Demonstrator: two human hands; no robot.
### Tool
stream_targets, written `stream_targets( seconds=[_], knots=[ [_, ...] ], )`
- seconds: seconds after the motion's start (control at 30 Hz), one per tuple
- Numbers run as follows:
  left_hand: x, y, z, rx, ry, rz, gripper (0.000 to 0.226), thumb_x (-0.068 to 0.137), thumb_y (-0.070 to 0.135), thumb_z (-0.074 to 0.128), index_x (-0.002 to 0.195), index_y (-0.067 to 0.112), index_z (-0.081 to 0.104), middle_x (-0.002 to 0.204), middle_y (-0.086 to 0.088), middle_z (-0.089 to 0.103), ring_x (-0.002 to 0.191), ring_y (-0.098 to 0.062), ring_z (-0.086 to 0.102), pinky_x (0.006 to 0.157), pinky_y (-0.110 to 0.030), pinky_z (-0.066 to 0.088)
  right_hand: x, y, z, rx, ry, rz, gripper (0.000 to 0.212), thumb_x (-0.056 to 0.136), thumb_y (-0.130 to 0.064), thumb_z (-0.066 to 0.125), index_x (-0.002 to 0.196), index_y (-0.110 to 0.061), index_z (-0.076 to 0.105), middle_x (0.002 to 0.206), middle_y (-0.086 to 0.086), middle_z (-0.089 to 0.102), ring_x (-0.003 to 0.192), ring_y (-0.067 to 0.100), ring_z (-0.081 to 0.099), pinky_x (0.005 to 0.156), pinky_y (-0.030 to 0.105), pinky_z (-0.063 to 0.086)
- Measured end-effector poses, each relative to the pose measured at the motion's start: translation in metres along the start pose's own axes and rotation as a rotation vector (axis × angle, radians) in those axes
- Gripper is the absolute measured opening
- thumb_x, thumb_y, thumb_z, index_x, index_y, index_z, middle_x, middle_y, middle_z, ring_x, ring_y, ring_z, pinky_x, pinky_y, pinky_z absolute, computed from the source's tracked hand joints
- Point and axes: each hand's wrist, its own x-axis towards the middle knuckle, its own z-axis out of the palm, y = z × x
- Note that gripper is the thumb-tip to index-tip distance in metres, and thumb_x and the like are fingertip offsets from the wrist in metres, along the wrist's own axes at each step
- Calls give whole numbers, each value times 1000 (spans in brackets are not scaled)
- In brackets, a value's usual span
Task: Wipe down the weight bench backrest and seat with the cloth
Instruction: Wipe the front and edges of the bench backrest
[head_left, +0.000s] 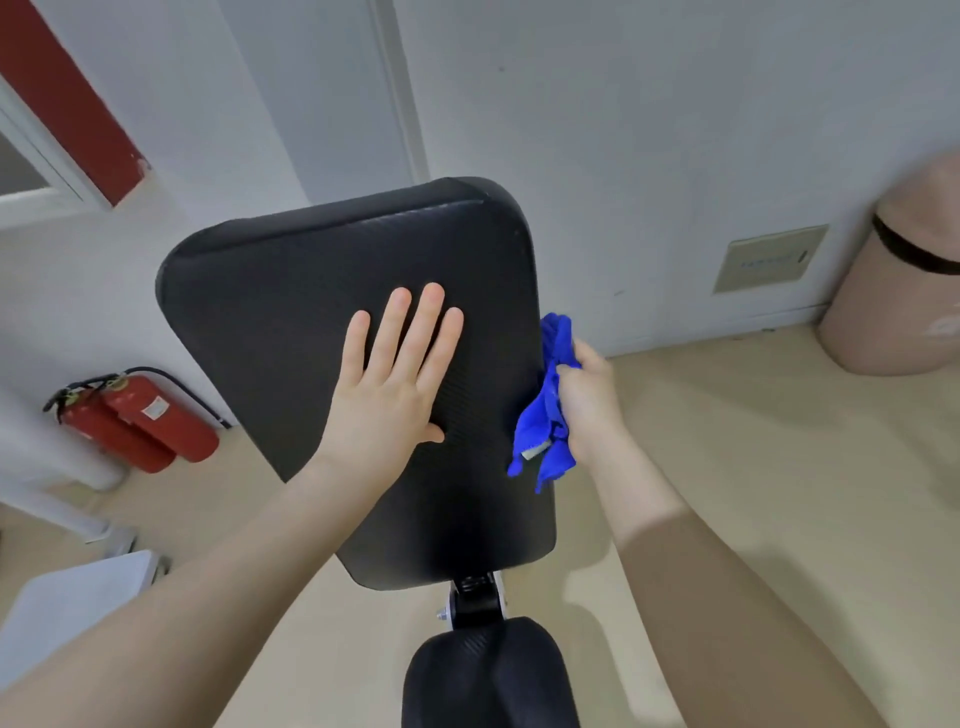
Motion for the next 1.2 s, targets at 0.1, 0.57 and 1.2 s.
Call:
stream_targets(
  seconds=[0.1, 0.57, 1.2],
  knots=[
    [-1, 1, 0, -15, 29, -6, 132, 38, 43, 90, 144, 6, 19, 149, -16, 12, 135, -37, 14, 111, -50, 3, -18, 64, -20, -112, 87, 210, 39, 74, 11, 26, 88, -2, 60, 68, 7, 50, 65, 21, 42, 56, 25, 37],
    [-51, 99, 38, -62, 98, 188, 56, 75, 26, 60, 129, 12, 49, 151, -16, 2, 134, -32, 22, 108, -50, 7, -29, 3, -19, 27, -121, -115, 39, 92, 4, 37, 100, -25, 61, 90, 1, 66, 78, 16, 62, 74, 32, 53],
    [-81, 112, 96, 49, 130, 279, 92, 76, 26, 64, 147, 5, 10, 151, -11, 8, 133, -34, 11, 104, -53, 13, -14, 108, -49, -77, -22, -54, 60, 83, 12, 30, 89, -40, 60, 96, -11, 66, 84, 2, 62, 81, 22, 51]
  ],
)
